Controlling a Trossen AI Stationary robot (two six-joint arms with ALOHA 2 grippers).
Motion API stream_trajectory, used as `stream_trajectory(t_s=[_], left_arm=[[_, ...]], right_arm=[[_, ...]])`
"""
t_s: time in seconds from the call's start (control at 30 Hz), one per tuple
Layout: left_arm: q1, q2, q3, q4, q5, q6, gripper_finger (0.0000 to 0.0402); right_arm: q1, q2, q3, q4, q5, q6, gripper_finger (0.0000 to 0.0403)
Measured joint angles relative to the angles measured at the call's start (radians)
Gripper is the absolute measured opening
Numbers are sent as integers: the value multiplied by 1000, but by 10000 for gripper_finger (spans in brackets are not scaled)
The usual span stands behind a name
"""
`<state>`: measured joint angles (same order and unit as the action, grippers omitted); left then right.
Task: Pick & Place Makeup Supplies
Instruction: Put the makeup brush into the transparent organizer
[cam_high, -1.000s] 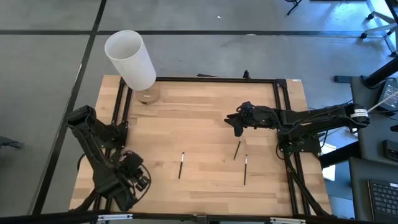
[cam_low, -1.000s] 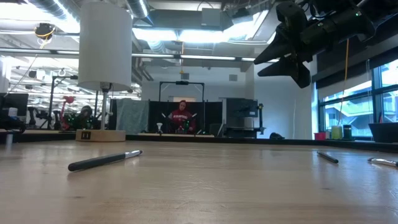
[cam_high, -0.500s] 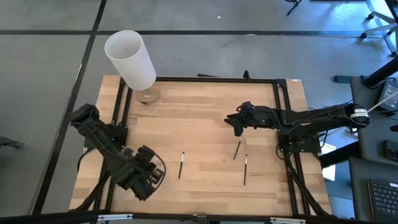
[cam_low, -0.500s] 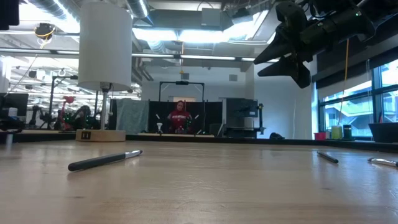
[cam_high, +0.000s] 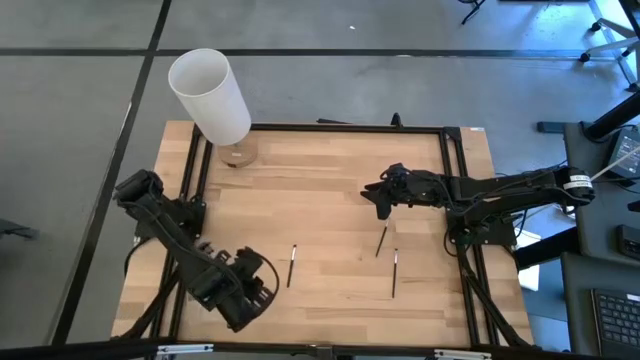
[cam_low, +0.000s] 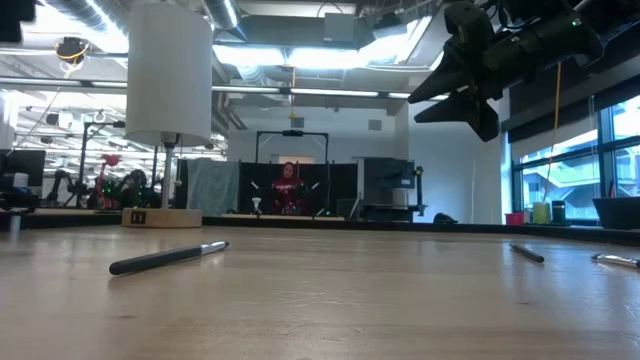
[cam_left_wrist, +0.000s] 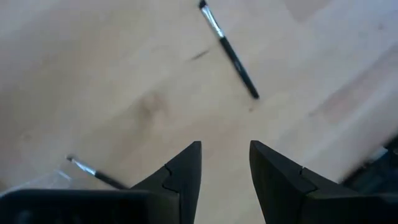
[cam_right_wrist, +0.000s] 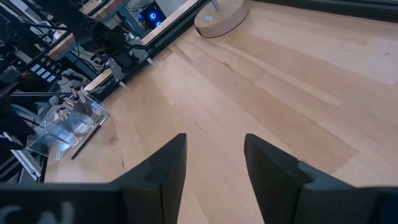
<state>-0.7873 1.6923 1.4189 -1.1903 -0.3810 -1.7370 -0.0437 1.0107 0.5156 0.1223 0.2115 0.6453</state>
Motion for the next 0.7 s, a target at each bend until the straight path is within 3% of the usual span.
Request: stream_trajectory(t_s=[0.3, 0.57, 0.7], left_arm=[[196, 155, -1, 34, -134, 183, 105], [342, 292, -2, 220, 64, 357, 103], [364, 328, -2, 271, 86, 377, 114]], right_arm=[[0, 0, 0, 1, -6, 15, 162], [0, 0, 0, -11, -32, -13, 162], [0, 0, 0, -23, -32, -25, 162]])
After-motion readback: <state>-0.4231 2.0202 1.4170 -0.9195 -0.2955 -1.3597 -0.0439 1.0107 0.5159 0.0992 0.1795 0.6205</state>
